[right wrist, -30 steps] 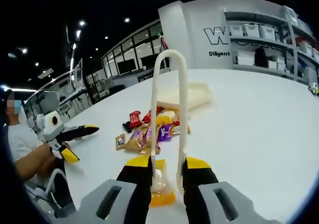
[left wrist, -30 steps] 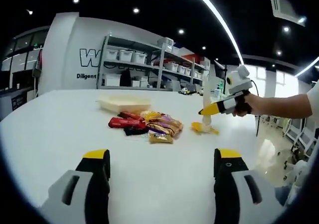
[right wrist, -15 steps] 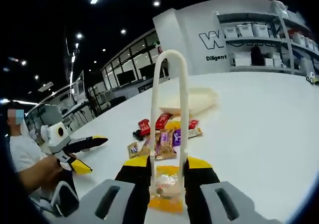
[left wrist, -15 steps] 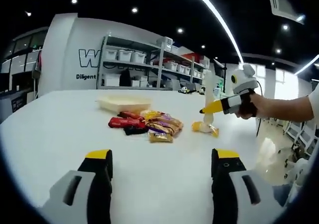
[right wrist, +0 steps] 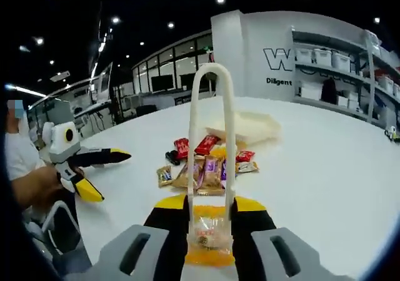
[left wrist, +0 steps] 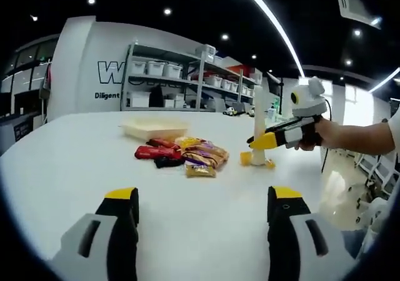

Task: Place the target food into the container with the food tongs after gripping and lifting it, then release it inside without dropping or visibly crushing the food.

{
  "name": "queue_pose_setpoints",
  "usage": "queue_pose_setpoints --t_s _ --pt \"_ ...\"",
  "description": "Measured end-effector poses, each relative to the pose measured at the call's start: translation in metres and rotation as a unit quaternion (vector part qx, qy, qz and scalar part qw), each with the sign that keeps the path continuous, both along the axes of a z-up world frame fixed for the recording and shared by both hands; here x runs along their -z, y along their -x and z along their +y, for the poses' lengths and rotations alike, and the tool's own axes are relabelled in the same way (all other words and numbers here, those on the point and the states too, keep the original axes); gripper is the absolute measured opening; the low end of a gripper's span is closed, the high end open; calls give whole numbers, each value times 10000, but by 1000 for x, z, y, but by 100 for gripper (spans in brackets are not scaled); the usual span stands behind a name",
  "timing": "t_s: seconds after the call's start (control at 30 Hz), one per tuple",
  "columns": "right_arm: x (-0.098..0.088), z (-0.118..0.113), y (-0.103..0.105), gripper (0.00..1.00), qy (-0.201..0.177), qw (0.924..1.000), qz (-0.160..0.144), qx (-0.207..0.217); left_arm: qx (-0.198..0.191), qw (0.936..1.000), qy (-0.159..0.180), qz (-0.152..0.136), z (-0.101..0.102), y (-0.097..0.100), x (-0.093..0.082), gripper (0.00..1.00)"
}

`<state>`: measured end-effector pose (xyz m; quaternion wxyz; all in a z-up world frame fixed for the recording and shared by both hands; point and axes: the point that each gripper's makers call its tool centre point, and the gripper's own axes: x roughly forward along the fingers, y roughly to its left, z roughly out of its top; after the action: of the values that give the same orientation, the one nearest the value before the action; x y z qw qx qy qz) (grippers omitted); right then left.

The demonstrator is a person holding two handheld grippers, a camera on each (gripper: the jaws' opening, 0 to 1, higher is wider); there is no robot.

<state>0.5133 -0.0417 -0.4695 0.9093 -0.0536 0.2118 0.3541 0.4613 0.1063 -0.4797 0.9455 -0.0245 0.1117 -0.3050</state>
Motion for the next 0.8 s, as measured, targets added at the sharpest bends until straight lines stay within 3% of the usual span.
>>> queue_pose_setpoints --t_s 0.2,0.33,0.5,0.53,0.63,0.8 --pt "2 1 -4 12 239 9996 -77 -97 -4 10000 -4 -5 0 0 0 82" --pt "1 -3 -10 8 -242 9995 101 187 6 10000 -45 7 0 0 1 81" --pt "-6 -13 -18 7 -1007 9927 309 591 -9 10000 17 37 1 0 1 81" --pt "-7 -14 -18 7 -1084 9916 388 598 -12 10000 20 40 1 -1 1 81" --pt "-17 -15 -23 8 -1109 9918 235 587 -4 10000 7 30 0 0 1 81" --pt "-46 -7 -35 8 -1233 9911 63 491 23 9999 -21 117 0 0 4 81"
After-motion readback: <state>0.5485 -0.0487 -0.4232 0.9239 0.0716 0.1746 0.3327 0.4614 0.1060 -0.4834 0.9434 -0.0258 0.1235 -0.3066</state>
